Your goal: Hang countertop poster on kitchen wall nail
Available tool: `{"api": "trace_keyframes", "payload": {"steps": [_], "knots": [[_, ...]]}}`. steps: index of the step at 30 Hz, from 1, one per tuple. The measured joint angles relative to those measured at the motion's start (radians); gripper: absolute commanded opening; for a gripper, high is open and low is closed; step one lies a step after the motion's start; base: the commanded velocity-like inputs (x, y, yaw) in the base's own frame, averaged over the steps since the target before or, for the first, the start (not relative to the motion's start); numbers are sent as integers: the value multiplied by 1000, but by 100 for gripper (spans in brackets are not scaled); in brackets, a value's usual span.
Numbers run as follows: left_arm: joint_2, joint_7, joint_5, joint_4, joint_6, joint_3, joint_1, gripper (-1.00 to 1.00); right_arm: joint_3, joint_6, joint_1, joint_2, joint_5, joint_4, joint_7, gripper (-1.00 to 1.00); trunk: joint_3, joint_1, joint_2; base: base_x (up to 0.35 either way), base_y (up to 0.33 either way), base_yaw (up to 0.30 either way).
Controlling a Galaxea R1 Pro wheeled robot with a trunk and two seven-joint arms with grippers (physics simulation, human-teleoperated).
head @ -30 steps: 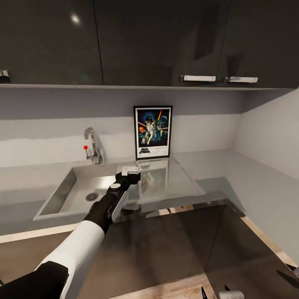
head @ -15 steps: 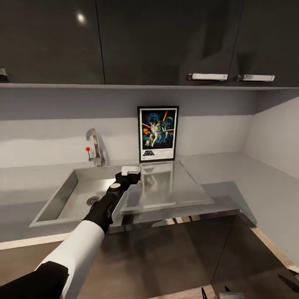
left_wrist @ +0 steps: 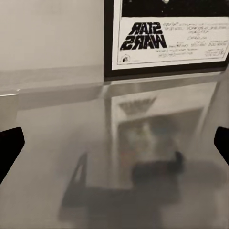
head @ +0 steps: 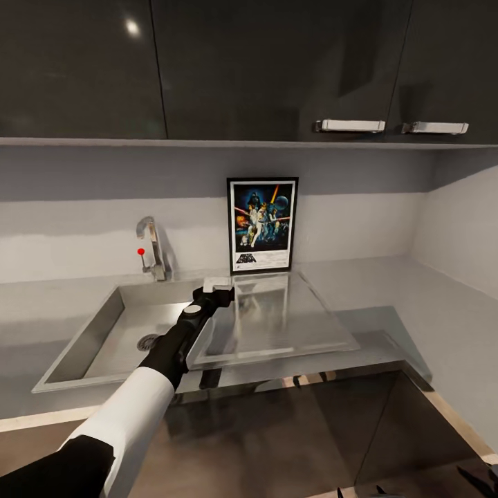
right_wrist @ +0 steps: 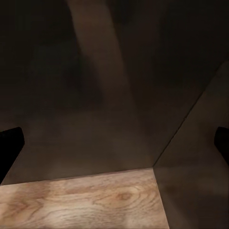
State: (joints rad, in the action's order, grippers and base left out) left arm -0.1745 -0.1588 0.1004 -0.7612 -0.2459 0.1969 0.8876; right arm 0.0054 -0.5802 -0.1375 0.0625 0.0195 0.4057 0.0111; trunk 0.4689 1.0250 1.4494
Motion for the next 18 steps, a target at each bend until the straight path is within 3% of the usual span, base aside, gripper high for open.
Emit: {"api": "trace_keyframes", "payload": {"steps": [3, 18], "knots": [[0, -1, 0, 0, -1, -1, 0, 100, 0, 0, 0, 0, 0, 0, 0, 100, 0, 0, 0, 4, 0, 0], [0, -2, -1, 3, -1, -1, 0, 100, 0, 0, 0, 0, 1, -1, 0, 100, -47, -57, -105, 0, 0, 0]]}}
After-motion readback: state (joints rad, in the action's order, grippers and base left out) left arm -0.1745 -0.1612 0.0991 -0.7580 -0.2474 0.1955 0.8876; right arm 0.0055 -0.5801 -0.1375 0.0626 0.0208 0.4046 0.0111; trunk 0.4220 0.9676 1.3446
